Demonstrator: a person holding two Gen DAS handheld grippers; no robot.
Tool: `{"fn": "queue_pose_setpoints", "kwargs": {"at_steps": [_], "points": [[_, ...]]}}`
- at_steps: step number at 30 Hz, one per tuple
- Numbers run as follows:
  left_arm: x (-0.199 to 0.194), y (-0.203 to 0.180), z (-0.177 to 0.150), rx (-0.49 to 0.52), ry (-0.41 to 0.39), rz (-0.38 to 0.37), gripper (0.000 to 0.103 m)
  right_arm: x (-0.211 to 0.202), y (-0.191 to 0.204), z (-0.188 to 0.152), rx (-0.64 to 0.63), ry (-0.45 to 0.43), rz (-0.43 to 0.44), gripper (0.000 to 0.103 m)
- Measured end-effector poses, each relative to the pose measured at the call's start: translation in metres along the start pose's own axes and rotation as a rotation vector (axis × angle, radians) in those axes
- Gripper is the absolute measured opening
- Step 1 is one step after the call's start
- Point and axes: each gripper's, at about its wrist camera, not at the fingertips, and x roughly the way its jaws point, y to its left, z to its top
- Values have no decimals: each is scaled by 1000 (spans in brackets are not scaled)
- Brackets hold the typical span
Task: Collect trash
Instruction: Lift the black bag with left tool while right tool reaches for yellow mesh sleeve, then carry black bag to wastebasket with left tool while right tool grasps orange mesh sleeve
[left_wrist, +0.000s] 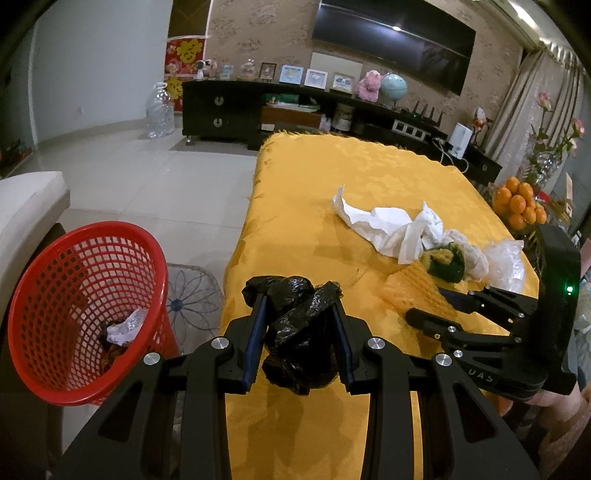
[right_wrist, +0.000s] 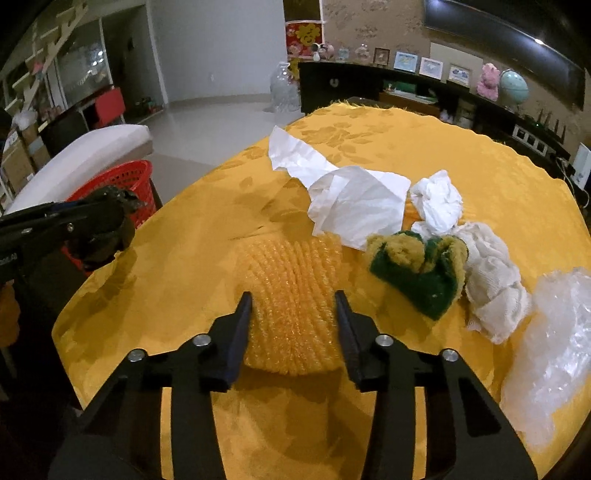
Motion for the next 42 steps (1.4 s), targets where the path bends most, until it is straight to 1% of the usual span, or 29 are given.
{"fn": "queue_pose_setpoints", "kwargs": {"at_steps": [2, 5, 9, 11, 19, 27, 32, 39, 42], "points": [[0, 0, 0, 2, -3, 2, 32, -4, -2, 0, 19, -9, 9, 32], [0, 2, 1, -3, -4, 5, 32, -12, -8, 0, 62, -21, 24, 26], [-3, 5, 2, -17, -10, 9, 32, -18, -13, -3, 95, -27, 12, 25], [-6, 6, 2, -21, -16, 11, 32, -23, -13, -4, 106, -35, 18, 25], [-30, 16, 3, -34, -65, 19, 32, -44, -3, -10, 121, -69, 32, 25], [-53, 32, 7, -63, -100, 60, 32, -47, -2, -14, 154, -60, 33, 25], [-67, 50, 19, -82, -137, 107, 32, -50, 1, -16, 168, -59, 22, 25], [-84, 92, 49, -79, -207, 243, 32, -58, -4, -14, 195, -77, -8, 25], [-86, 108, 54, -95, -216, 276, 32, -57, -4, -8, 202, -79, -20, 25]]}}
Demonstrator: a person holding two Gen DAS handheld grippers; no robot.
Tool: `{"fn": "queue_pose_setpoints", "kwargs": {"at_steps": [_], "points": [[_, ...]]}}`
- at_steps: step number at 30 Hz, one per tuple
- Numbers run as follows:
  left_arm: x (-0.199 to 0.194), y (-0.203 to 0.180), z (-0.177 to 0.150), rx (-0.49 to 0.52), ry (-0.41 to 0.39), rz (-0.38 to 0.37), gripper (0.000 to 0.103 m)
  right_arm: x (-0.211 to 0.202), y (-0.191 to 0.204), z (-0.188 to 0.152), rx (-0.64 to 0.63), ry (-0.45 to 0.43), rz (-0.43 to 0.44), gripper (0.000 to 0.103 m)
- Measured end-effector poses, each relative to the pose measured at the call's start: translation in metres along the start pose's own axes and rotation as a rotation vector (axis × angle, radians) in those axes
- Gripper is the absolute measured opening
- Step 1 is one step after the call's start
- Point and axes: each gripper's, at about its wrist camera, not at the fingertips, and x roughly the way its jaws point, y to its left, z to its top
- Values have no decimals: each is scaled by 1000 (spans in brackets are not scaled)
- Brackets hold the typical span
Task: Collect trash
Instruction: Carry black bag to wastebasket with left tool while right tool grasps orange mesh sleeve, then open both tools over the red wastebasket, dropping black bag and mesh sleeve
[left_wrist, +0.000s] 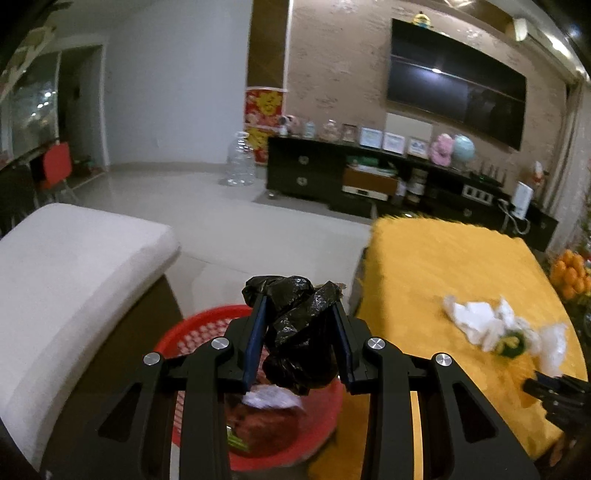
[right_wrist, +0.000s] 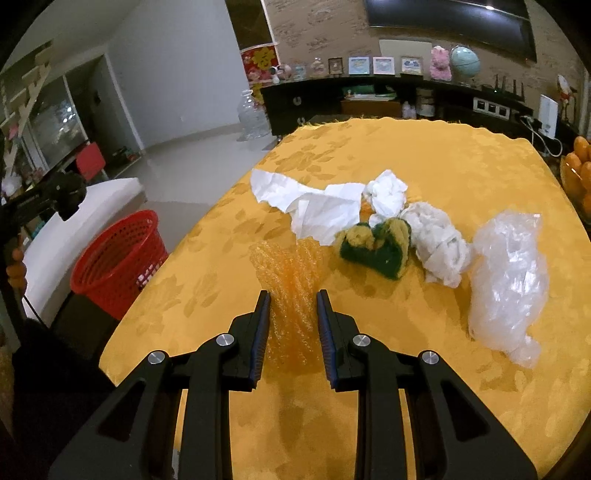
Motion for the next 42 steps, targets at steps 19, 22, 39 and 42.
{"fn": "queue_pose_setpoints", "kwargs": {"at_steps": [19, 22, 39, 42], "points": [[27, 51, -19, -124, 102, 75, 32, 66, 120, 78, -46, 64, 286, 25], [30, 62, -21, -153, 128, 91, 32, 81, 142, 88, -54, 89, 330, 25], [39, 88, -24, -230, 196, 78, 40, 126, 199, 85, -19, 221, 430, 52], [38, 89, -23, -245, 188, 79, 50, 121, 192, 83, 7, 213, 438, 55]]}}
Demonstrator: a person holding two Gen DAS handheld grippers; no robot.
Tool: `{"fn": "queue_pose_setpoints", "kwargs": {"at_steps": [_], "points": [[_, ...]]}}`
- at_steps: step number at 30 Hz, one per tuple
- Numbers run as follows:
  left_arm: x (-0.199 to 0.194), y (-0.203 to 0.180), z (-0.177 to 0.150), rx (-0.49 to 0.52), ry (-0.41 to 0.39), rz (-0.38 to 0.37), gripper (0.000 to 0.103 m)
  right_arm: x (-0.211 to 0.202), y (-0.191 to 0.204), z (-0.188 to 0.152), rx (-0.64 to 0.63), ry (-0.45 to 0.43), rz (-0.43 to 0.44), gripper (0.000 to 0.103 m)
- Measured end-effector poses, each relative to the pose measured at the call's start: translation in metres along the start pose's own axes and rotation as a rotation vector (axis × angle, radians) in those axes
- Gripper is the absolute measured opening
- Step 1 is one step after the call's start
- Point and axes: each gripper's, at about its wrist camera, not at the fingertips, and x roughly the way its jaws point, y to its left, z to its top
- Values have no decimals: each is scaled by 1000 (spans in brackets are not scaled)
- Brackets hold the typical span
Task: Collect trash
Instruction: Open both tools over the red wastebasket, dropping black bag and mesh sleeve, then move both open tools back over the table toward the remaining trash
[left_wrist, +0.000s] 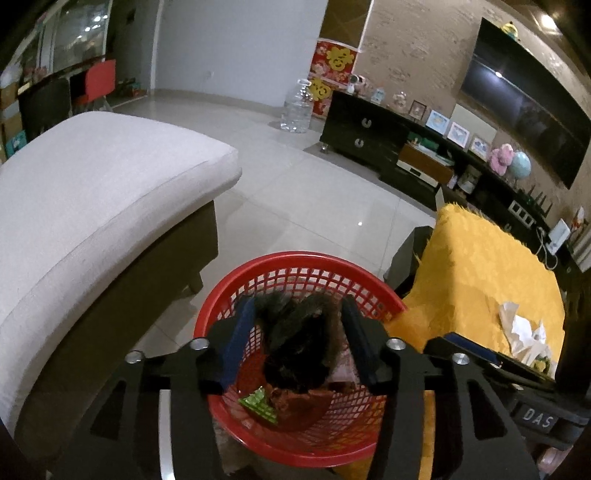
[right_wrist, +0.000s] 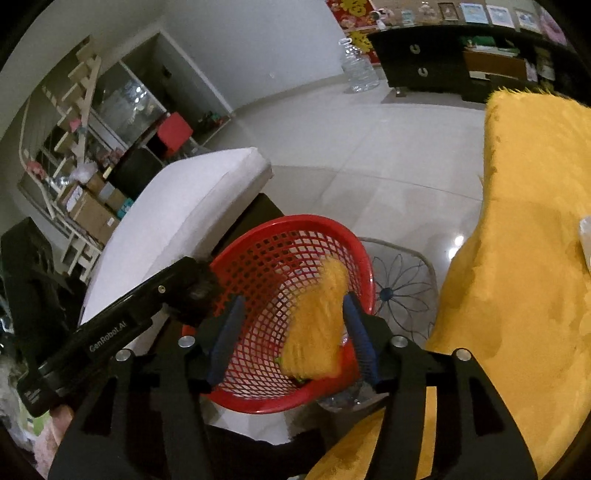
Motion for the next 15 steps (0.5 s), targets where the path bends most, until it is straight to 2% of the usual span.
{"fn": "queue_pose_setpoints", "kwargs": {"at_steps": [3, 7, 15], "points": [[-2, -2, 1, 3, -12, -5, 58, -5, -5, 1, 17, -6, -3, 55], [-5, -4, 1, -5, -26, -8, 75, -18, -9, -2, 13, -35, -17, 56], [-14, -12, 1, 3, -77, -23, 80, -43, -26, -22, 10, -80, -98, 64]]}}
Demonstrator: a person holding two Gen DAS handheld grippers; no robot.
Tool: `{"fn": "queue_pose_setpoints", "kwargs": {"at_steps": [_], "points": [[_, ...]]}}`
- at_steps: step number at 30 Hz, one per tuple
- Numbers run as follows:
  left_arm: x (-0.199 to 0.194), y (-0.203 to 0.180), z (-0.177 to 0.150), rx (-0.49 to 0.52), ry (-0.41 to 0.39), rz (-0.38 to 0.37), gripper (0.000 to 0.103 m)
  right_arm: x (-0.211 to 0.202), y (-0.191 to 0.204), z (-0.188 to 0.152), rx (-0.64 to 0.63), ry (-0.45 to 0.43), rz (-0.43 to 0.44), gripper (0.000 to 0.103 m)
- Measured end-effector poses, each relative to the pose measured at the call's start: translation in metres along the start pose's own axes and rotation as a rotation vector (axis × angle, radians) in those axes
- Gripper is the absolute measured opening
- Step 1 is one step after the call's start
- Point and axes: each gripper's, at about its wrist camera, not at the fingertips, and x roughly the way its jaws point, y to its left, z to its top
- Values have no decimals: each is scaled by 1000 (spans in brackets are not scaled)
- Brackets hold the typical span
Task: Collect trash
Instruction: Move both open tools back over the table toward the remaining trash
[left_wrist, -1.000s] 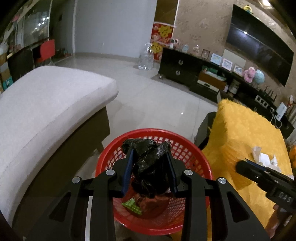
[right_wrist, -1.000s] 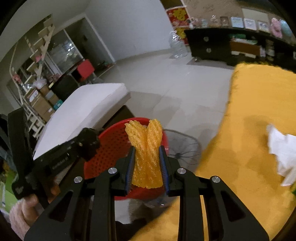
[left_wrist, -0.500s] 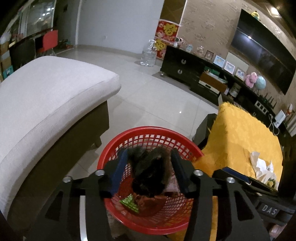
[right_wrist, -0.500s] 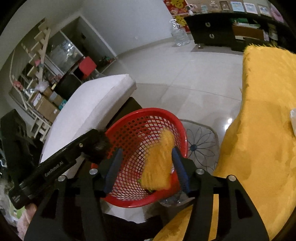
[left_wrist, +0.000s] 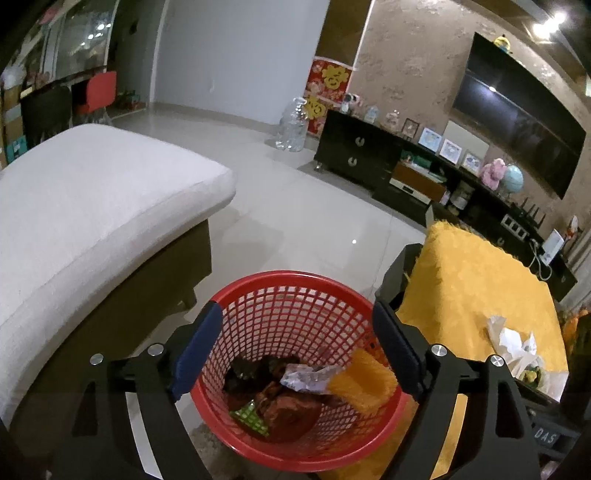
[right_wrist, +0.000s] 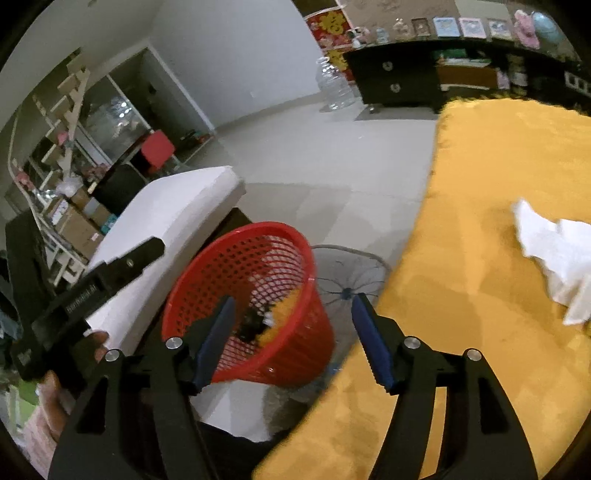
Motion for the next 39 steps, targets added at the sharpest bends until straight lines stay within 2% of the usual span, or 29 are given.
{"fn": "queue_pose_setpoints", "kwargs": {"at_steps": [9, 18, 24, 31, 39], "points": [[-3, -22, -4, 52, -21, -34, 80, -50, -36, -31, -31, -63, -151, 69], [-1, -72, -19, 172, -25, -84, 80, -122, -89, -69, -114, -127, -385, 74], [1, -108, -39, 268, -2, -138, 80, -150, -133, -86, -44, -179, -491, 75], [6, -141, -58, 337, 44, -228, 80, -151, -155, -91, 39, -195, -492, 75], [10, -193, -75, 425, 123, -354, 80, -146, -161, -90, 58, -183, -466, 76]]}}
